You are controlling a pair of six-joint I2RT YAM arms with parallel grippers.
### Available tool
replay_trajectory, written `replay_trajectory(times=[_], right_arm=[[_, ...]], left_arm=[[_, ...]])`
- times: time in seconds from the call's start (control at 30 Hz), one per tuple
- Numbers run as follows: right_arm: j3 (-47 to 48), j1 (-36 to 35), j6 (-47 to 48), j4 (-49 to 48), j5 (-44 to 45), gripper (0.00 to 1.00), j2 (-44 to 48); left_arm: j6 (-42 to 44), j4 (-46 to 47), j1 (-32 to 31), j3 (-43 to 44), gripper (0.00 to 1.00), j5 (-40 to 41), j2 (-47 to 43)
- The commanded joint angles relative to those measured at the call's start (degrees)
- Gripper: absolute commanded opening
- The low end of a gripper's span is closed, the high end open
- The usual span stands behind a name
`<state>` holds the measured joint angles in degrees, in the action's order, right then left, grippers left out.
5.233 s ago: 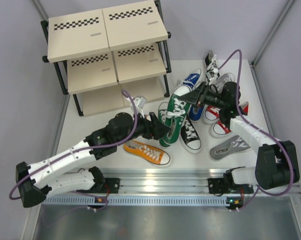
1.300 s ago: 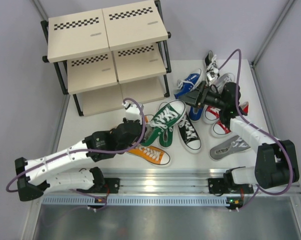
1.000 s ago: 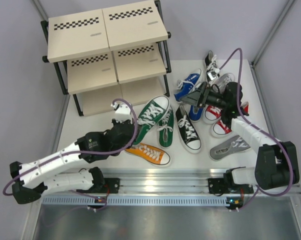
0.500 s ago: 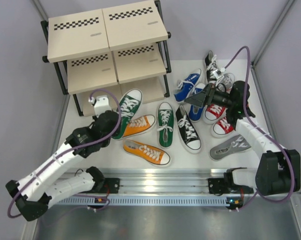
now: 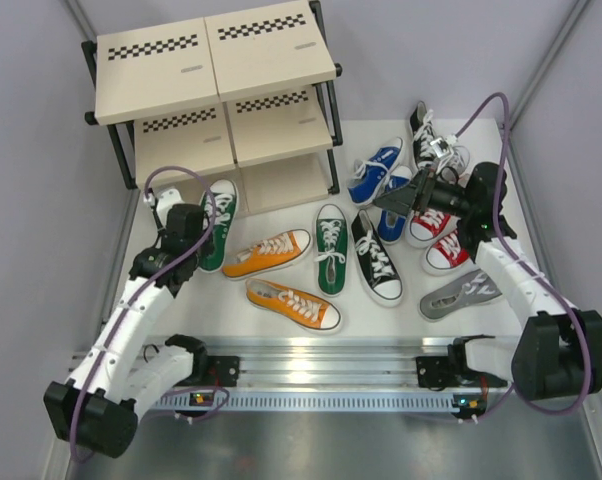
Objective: Place and organize the shoes onto the shoe shelf
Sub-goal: Place the shoe at the shoe shelf.
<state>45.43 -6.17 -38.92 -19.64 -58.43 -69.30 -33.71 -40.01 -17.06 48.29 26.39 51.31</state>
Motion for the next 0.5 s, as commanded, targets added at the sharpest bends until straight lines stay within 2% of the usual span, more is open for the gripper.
replay_trajectory(times=[0.0, 0.37, 0.47], right_arm=[[1.2, 0.8, 2.9, -1.2, -1.8, 0.81, 2.0], [1.5, 0.8, 6.7, -0.2, -4.7, 0.82, 1.8], [2.1, 0.8, 9.5, 2.8, -5.3, 0.82, 2.2]], left_arm=[[-0.5, 14.6, 4.9, -2.7, 0.0, -1.3, -0.7], [3.0, 32.2, 13.5, -7.1, 0.0, -1.9, 5.5], [3.7, 36.6, 16.4, -8.5, 0.0, -3.8, 7.4]])
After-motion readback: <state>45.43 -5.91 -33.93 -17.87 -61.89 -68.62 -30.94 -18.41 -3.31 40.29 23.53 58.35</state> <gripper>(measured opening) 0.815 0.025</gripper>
